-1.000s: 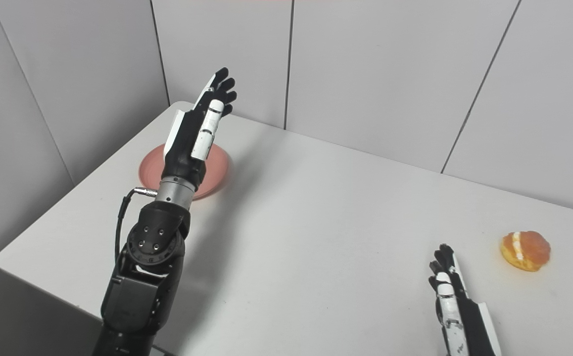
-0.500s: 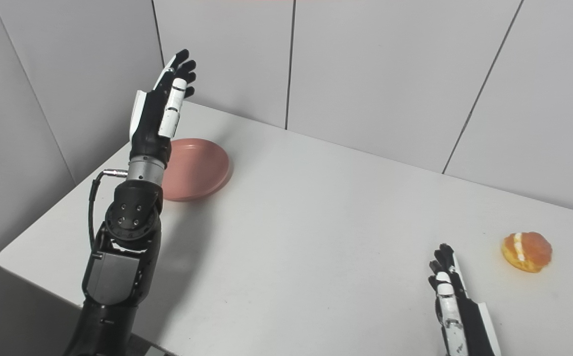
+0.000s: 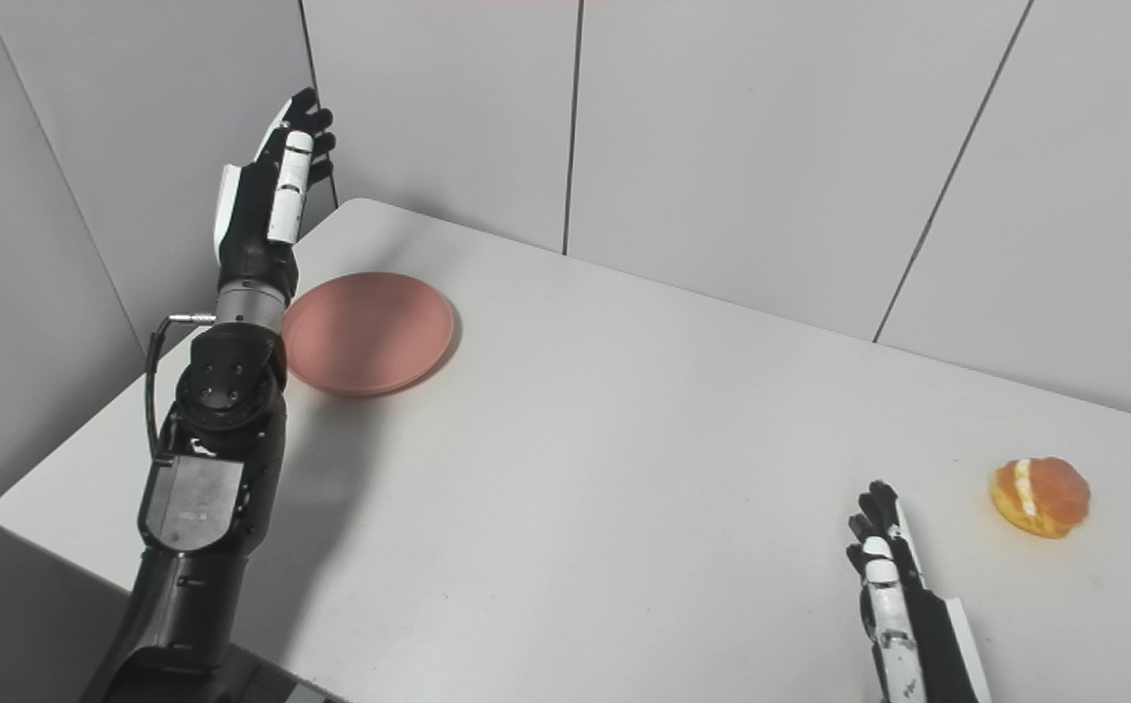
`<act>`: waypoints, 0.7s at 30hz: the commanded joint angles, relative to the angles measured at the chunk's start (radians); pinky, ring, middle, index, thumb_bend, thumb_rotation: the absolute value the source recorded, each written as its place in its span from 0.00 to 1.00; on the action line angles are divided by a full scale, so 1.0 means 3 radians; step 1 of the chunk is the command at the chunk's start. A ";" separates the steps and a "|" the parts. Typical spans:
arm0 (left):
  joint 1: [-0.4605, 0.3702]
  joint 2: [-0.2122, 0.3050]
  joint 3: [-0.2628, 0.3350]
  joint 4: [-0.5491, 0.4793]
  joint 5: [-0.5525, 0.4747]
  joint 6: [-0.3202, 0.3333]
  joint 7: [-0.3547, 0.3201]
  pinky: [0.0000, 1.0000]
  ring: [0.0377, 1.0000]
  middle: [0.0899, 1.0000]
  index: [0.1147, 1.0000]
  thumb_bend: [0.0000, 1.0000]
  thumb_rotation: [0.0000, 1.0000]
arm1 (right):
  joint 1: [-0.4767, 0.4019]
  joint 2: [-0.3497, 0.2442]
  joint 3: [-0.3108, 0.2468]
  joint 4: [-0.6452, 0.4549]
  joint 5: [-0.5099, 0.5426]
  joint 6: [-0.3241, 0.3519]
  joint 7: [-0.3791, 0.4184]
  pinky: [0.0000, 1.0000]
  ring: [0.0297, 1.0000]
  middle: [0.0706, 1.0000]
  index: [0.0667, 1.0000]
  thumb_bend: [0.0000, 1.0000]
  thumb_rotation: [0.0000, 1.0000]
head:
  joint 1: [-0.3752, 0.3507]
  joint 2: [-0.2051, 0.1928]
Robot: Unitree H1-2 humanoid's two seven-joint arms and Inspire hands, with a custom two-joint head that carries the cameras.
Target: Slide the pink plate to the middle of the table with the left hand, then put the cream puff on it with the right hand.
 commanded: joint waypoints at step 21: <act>0.0018 0.0496 0.0360 0.0396 -0.0863 -0.0143 -0.0158 0.90 0.89 0.87 0.83 0.43 1.00 | -0.0059 -0.0009 -0.0010 -0.0112 0.0041 -0.0002 -0.0007 1.00 1.00 1.00 1.00 0.00 1.00 | -0.0003 0.0009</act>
